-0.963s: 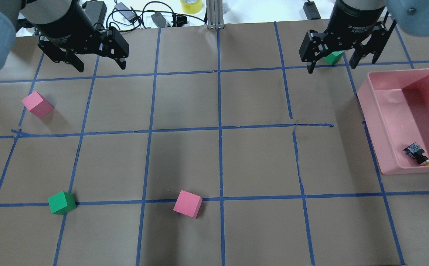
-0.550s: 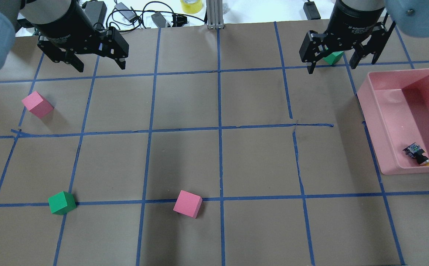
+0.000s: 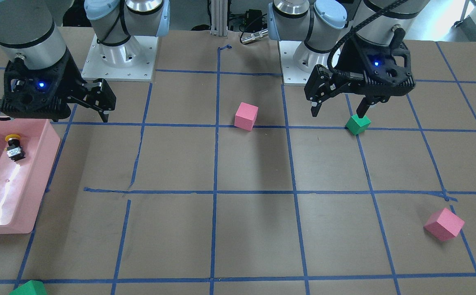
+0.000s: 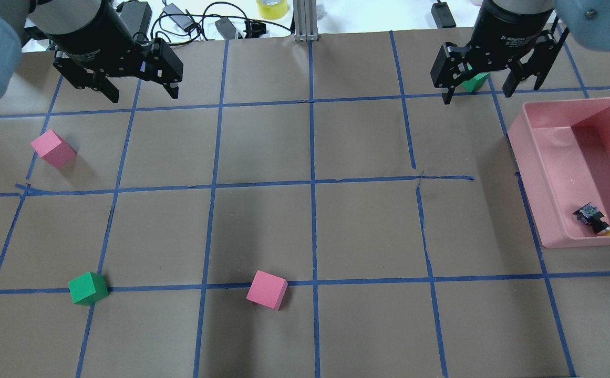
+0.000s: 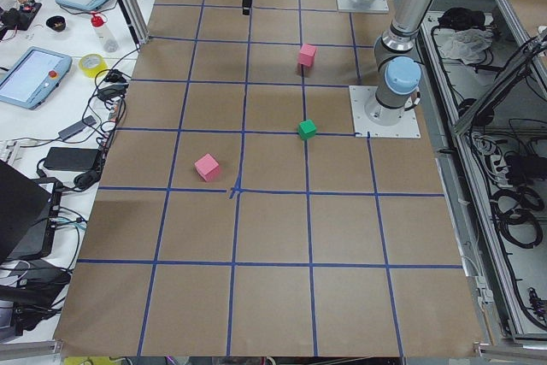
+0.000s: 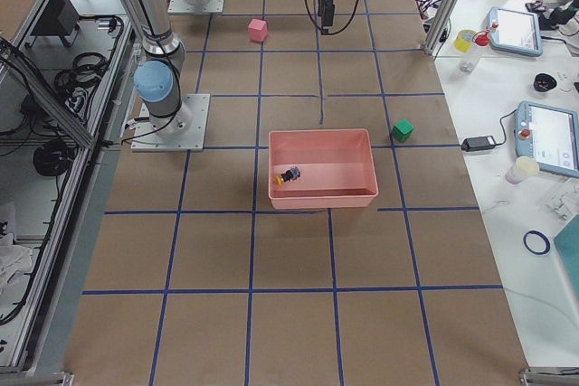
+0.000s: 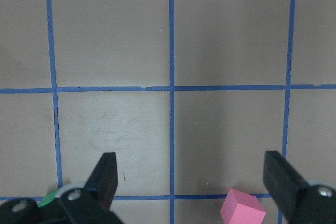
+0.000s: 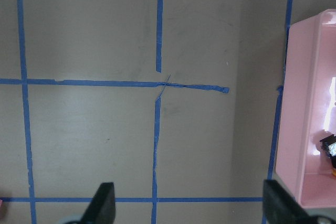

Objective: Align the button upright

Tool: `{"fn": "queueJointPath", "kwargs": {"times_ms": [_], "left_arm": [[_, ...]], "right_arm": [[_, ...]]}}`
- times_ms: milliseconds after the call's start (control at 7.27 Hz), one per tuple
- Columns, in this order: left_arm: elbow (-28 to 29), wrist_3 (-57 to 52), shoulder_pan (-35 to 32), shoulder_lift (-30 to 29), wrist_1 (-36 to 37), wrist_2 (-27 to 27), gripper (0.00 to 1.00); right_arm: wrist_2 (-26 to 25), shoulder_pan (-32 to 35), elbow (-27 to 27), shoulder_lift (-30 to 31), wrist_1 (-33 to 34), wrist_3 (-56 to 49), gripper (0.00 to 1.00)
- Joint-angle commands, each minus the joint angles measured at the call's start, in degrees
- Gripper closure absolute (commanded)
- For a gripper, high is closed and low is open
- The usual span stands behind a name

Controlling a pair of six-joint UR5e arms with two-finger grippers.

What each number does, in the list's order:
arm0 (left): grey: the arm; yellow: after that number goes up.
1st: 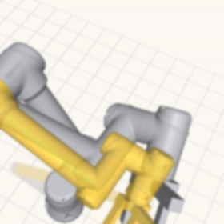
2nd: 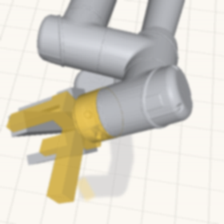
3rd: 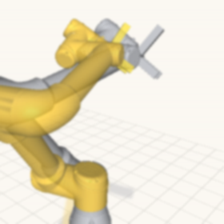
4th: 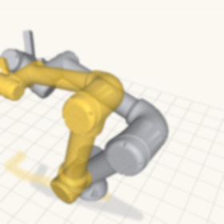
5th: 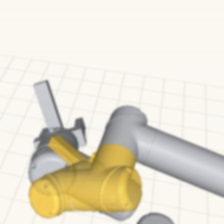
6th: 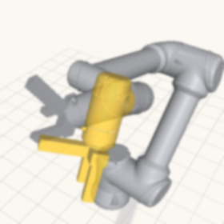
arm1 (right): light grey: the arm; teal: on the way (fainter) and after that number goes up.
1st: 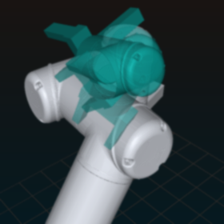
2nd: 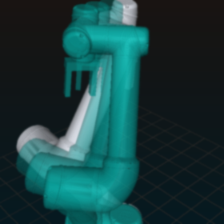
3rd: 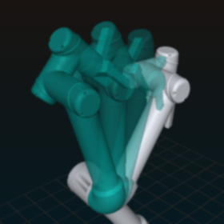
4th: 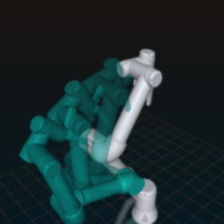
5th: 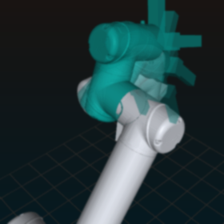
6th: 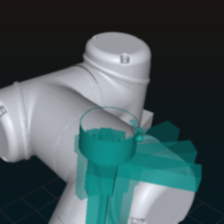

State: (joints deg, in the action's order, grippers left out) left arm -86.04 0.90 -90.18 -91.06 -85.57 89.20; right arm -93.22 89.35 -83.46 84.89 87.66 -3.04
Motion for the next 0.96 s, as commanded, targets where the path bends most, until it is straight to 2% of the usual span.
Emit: {"fn": "queueJointPath", "kwargs": {"times_ms": [0, 550, 688, 825], "left_arm": [[0.0, -0.02, 0.0, 0.0, -0.03, 0.01, 0.0], [0.0, 0.07, 0.0, 0.0, -0.03, 0.01, 0.0], [0.0, 0.07, 0.0, -0.09, 0.05, 0.01, 0.0], [0.0, 0.07, 0.0, -0.09, 0.06, 0.01, 0.0]], "right_arm": [[-0.56, 0.04, -0.3, 0.1, -0.21, 0.05, 0.0], [-0.65, 0.03, -0.65, -0.42, 0.05, 0.05, 0.0], [-0.56, -0.92, -1.0, -1.12, 0.66, -2.12, 0.0], [-0.56, -4.67, -1.79, -1.21, 0.75, -6.32, 0.0]]}}
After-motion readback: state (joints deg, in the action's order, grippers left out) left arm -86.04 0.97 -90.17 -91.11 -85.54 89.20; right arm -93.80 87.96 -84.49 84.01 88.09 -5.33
